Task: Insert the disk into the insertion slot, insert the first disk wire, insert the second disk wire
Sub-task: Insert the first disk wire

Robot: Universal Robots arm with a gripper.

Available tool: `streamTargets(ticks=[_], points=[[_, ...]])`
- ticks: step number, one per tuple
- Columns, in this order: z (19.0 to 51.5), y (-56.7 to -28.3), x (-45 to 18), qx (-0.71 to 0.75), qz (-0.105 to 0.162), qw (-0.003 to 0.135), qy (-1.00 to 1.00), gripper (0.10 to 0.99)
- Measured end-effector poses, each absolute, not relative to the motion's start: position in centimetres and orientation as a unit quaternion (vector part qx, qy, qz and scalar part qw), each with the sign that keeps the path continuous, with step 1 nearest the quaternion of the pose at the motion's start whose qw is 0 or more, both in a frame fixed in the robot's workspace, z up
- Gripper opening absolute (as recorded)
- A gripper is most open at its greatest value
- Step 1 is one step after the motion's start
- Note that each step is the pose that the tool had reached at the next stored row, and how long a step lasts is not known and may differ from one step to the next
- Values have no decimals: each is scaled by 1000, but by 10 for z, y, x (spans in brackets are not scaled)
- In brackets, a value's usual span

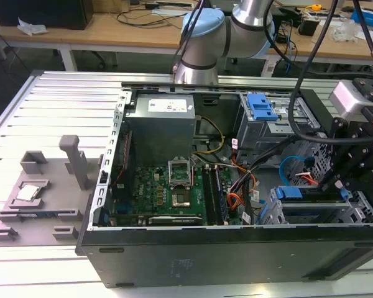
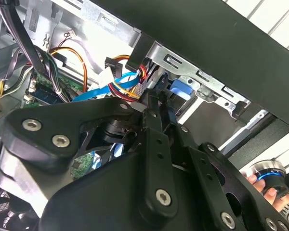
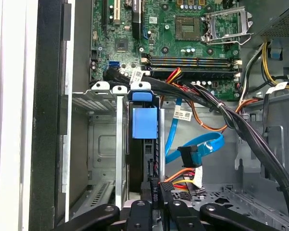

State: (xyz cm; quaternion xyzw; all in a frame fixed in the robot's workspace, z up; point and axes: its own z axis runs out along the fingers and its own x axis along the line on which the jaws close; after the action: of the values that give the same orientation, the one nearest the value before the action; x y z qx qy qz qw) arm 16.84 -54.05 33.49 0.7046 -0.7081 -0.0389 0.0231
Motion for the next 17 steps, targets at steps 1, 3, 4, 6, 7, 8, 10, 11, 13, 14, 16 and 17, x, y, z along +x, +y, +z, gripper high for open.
streamTargets(ticks=[1, 3, 4, 6, 7, 8, 10, 11, 13, 14, 16, 17], points=[[334, -541, 169, 704, -39, 23, -708, 188], [333, -541, 169, 704, -39, 23, -709, 188], [332, -541, 169, 704, -39, 23, -709, 188], [331, -541, 168, 704, -39, 23, -709, 188], [331, -541, 168, 704, -39, 23, -709, 188], [331, -541, 168, 704, -39, 23, -709, 188], [330, -541, 168, 704, -39, 23, -709, 263], [330, -541, 168, 704, -39, 23, -709, 263], [334, -541, 168, 704, -40, 22, -709, 263], [338, -541, 168, 704, -39, 23, -709, 263], [349, -541, 168, 704, -39, 23, -709, 263], [354, -541, 168, 704, -39, 23, -709, 263]])
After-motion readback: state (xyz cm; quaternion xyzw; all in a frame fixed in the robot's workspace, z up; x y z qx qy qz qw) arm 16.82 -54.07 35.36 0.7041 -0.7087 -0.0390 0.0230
